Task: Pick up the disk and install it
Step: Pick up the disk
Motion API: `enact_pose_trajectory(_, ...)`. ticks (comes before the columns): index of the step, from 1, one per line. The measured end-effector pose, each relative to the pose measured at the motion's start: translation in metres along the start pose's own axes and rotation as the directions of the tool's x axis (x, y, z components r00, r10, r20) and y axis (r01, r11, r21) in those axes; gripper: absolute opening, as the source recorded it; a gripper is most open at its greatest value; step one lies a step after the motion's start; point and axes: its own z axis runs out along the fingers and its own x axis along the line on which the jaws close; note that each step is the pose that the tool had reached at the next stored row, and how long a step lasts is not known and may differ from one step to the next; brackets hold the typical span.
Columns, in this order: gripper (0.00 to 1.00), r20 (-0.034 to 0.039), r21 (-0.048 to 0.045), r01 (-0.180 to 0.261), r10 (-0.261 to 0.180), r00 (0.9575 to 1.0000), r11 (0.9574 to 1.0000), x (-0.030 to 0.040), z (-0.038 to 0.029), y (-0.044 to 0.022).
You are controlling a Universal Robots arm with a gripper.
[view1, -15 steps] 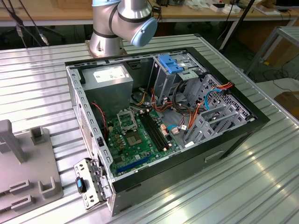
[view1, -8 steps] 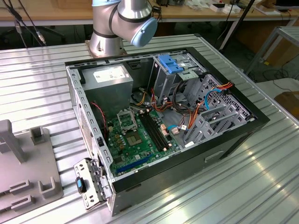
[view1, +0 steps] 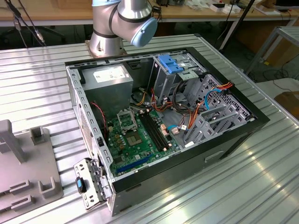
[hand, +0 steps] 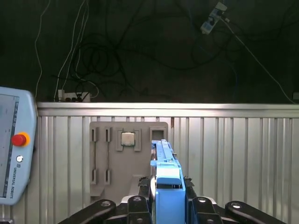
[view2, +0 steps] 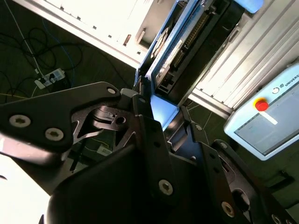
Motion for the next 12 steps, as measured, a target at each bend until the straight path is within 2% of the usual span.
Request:
enact_pose_trajectory(7,0.36,0.0005,0.0001,0.006,-0.006,1.0000,1.0000,0.0002,-0.0249,-0.0001)
enact_pose_trajectory(9,0.36,0.0004,0.0000,0.006,-0.006,1.0000,1.0000,0.0002,-0.0279,-0.0002)
enact_pose_trajectory(12,0.36,0.0006,0.0002,0.006,-0.006,1.0000,1.0000,0.0002,-0.0283,-0.0001)
